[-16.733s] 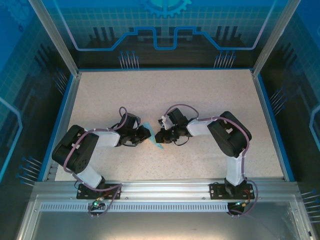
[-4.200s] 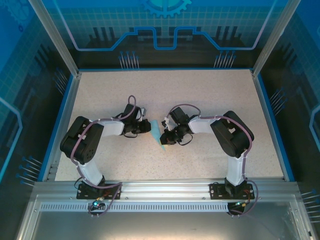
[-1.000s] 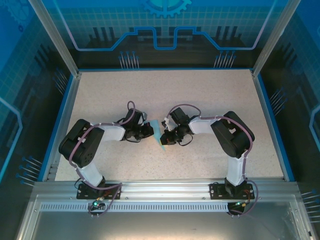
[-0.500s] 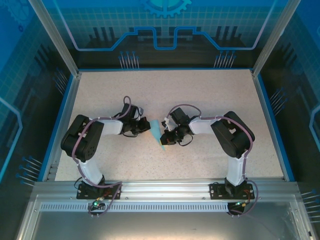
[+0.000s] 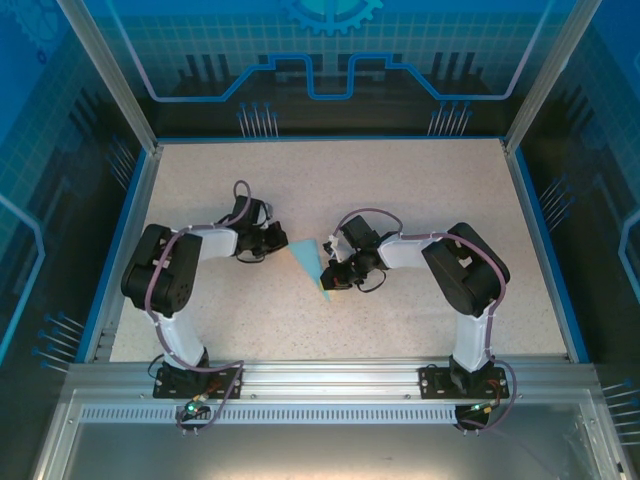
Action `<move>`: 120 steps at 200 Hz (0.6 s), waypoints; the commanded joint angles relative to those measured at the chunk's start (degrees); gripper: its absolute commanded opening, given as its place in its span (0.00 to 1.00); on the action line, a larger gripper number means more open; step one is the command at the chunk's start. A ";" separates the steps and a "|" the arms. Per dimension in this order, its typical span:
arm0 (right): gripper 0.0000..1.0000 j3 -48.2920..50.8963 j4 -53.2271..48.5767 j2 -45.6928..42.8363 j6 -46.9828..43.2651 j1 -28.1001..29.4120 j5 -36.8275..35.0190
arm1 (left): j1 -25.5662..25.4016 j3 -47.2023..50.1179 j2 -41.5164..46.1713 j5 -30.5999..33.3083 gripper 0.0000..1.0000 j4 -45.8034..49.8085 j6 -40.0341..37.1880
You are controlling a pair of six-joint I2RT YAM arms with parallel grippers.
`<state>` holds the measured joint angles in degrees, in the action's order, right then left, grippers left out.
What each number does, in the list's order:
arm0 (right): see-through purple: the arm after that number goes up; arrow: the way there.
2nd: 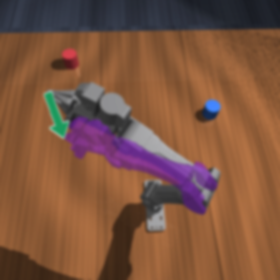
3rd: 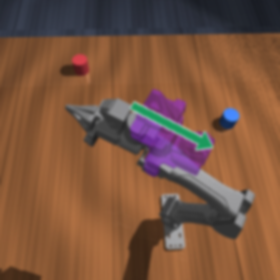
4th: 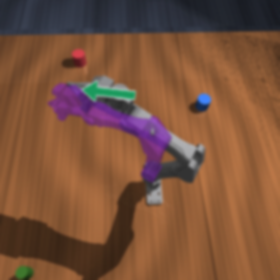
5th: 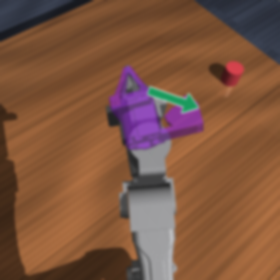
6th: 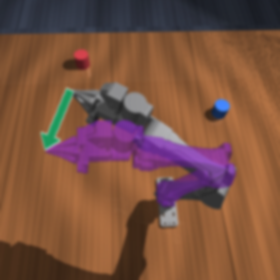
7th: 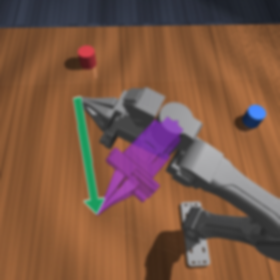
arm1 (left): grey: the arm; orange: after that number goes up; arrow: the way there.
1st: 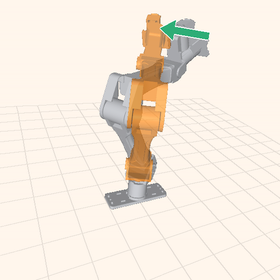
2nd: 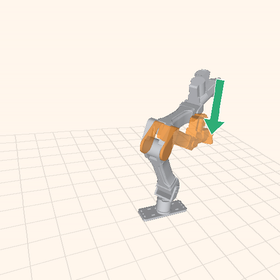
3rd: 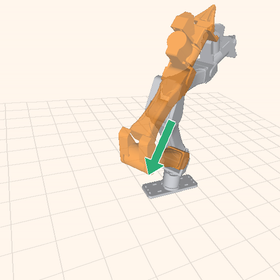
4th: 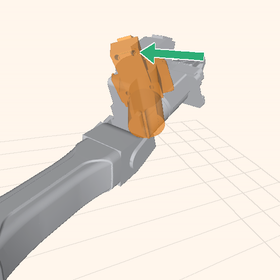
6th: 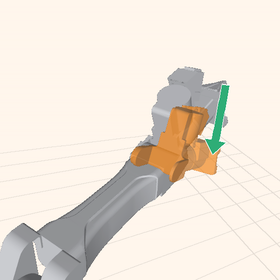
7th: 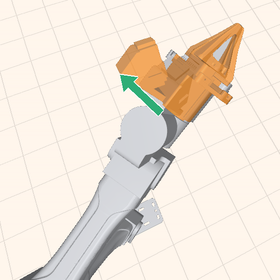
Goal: Fold a paper plane with a square sheet of paper (pick it up from the middle)
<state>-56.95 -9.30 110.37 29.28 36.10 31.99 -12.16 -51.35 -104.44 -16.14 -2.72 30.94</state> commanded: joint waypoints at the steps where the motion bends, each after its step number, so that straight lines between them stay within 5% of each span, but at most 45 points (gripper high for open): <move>1: 0.02 4.13 -10.74 4.51 -0.98 0.46 -9.40 | 1.17 -1.73 0.97 3.62 0.06 2.92 -2.15; 67: 0.02 4.04 -10.22 4.82 -0.62 0.44 -8.58 | -3.20 -0.61 12.67 -1.03 0.12 5.73 -0.72; 120: 0.02 3.60 -9.68 4.72 -0.35 0.12 -7.40 | -8.99 2.94 10.92 -3.22 0.10 1.24 2.46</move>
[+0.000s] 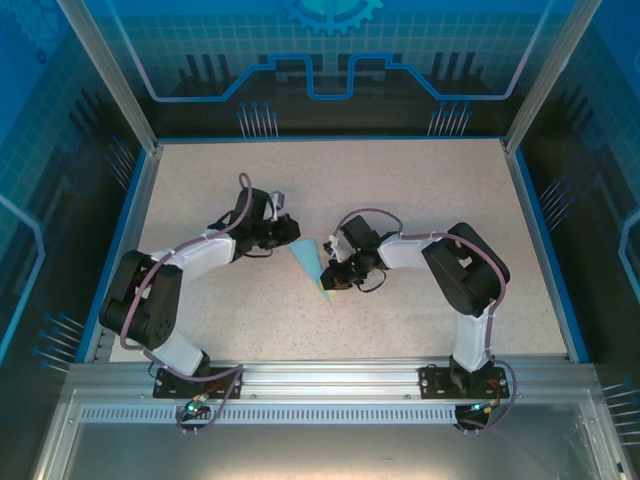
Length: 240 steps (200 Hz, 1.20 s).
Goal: Fold a paper plane with a square sheet of paper (pick it up from the middle)
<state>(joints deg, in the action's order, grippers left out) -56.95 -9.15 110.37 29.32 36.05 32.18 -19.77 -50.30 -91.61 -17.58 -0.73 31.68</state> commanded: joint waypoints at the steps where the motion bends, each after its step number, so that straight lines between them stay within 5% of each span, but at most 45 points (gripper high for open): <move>1: 0.02 3.60 -9.84 4.66 -0.40 0.16 -7.59 | -1.40 1.89 -1.99 -1.72 0.09 -0.84 1.71; 160: 0.05 -2.78 -8.36 -3.29 -1.39 -0.85 -3.42 | -1.40 0.10 -12.18 3.48 0.05 0.97 -1.36; 240: 0.05 -14.16 -10.48 5.57 -1.42 0.66 -3.27 | -1.40 -0.11 -13.42 3.52 0.05 1.33 -0.76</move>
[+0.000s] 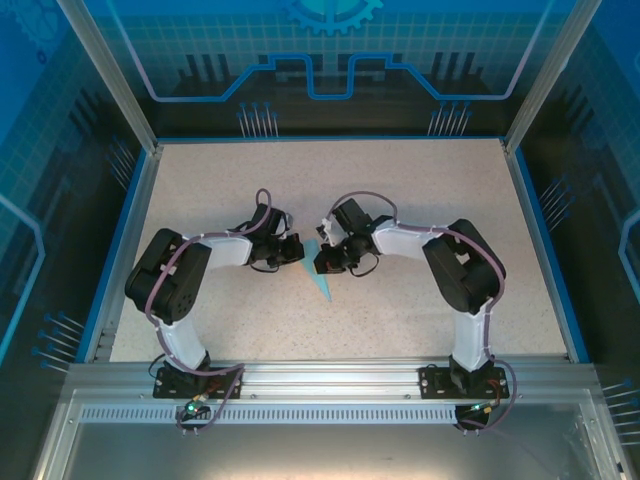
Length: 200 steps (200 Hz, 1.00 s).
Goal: Fold a paper plane with a square sheet of paper (pick it up from the middle)
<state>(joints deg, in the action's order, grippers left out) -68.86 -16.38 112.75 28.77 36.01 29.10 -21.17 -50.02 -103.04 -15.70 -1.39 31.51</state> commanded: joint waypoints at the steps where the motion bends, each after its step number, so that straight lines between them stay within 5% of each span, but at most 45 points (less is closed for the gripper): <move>1: 0.05 -2.33 -3.28 3.23 -0.89 0.76 -0.14 | -0.01 -0.37 -1.99 1.64 0.05 2.00 -0.57; 66: 0.05 -4.22 -5.86 6.28 -3.00 2.24 1.07 | 0.03 -0.50 -2.16 1.98 0.04 2.57 -0.25; 200: 0.04 13.66 -6.32 -2.98 -6.40 4.46 3.82 | -0.01 -1.51 -2.87 3.41 0.04 4.10 0.07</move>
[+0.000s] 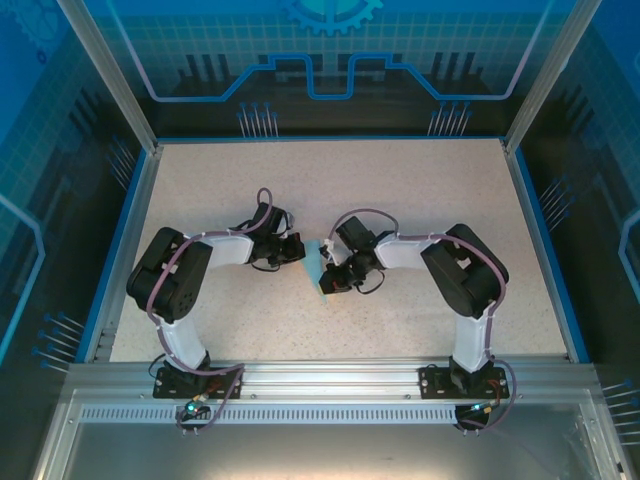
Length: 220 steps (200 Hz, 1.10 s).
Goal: Fold a paper plane with a square sheet of paper (pick it up from the middle)
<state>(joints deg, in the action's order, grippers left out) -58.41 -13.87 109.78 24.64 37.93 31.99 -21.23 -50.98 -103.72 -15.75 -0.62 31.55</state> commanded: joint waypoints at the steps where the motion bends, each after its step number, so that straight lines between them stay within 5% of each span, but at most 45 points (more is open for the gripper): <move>1: 0.04 3.21 -8.91 0.00 -2.25 2.60 0.91 | 0.10 -0.58 -2.24 3.45 0.04 3.30 0.02; 69: 0.05 4.60 -11.18 -2.74 -3.90 3.64 -0.03 | 0.05 -0.81 -1.84 3.78 0.05 3.69 0.18; 118: 0.07 6.33 -6.39 -11.36 0.07 1.96 -6.96 | -0.33 -0.77 1.67 2.86 0.08 3.66 0.77; 186: 0.52 11.30 0.77 -22.71 8.78 -5.28 -28.94 | -4.30 -2.23 11.70 9.31 0.39 10.66 3.78; 220: 0.65 11.96 0.33 -23.66 11.02 -9.02 -32.30 | -8.24 -3.12 13.62 17.13 0.54 16.06 8.10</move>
<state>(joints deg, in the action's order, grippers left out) -47.44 -13.87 87.15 33.08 31.44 5.43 -27.05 -52.49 -91.92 -5.76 8.84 35.79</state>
